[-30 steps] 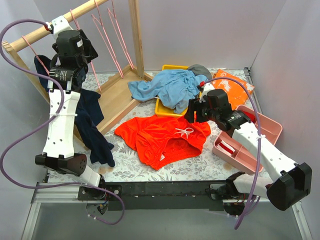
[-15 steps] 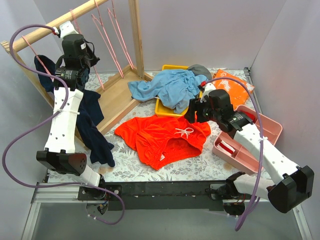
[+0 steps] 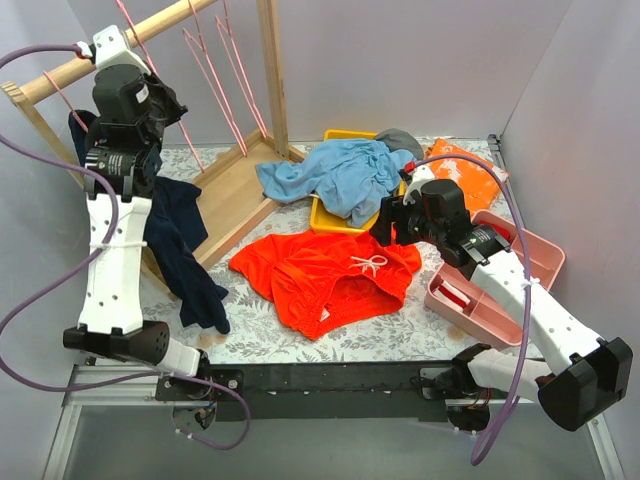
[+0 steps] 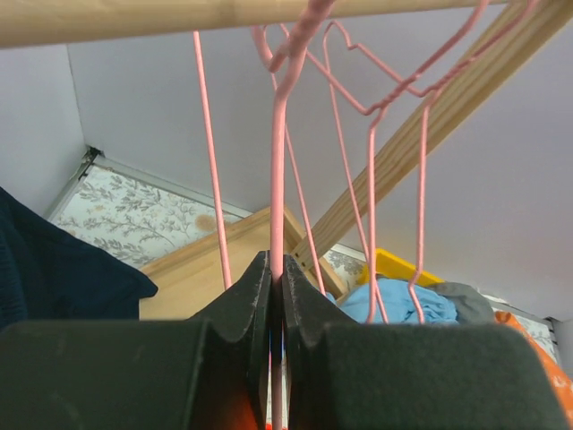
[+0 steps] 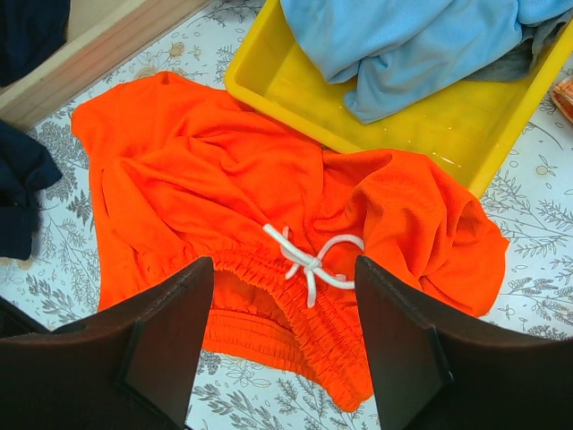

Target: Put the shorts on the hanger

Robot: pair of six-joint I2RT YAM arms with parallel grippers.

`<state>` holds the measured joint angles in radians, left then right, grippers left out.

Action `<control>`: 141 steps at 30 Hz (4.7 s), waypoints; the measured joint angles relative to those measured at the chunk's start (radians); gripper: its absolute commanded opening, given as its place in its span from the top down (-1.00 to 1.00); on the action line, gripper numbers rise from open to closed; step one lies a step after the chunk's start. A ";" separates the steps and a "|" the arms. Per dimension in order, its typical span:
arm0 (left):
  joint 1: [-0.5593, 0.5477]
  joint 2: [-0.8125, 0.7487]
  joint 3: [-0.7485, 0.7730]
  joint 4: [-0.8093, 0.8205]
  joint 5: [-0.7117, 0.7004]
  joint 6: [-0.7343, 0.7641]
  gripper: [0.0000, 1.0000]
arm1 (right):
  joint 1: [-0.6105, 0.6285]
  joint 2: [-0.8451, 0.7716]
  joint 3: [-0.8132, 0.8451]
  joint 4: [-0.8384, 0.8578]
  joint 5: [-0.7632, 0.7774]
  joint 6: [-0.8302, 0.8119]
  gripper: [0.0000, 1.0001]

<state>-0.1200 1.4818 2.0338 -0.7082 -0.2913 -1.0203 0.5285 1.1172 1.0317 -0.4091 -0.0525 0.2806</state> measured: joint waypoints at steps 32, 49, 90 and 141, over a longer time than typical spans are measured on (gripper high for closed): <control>-0.329 -0.520 -0.531 -0.025 0.864 -0.042 1.00 | 0.000 -0.293 -0.345 0.009 0.222 0.054 -0.28; -0.612 -0.674 -1.001 -0.151 0.787 -0.038 1.00 | 0.127 -0.296 -0.526 0.017 0.217 0.087 -0.24; -0.838 -0.587 -1.187 0.135 0.599 -0.068 1.00 | 0.251 -0.101 -0.209 -0.104 0.406 0.060 0.97; -1.054 -0.651 -1.772 1.305 0.037 -0.019 1.00 | -0.011 -0.115 -0.183 0.048 0.171 0.454 -0.40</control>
<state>-1.1740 0.8307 0.2619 0.5964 -0.2539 -1.0397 0.5171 1.0023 0.8482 -0.3607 0.1181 0.7341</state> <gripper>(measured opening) 0.040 0.703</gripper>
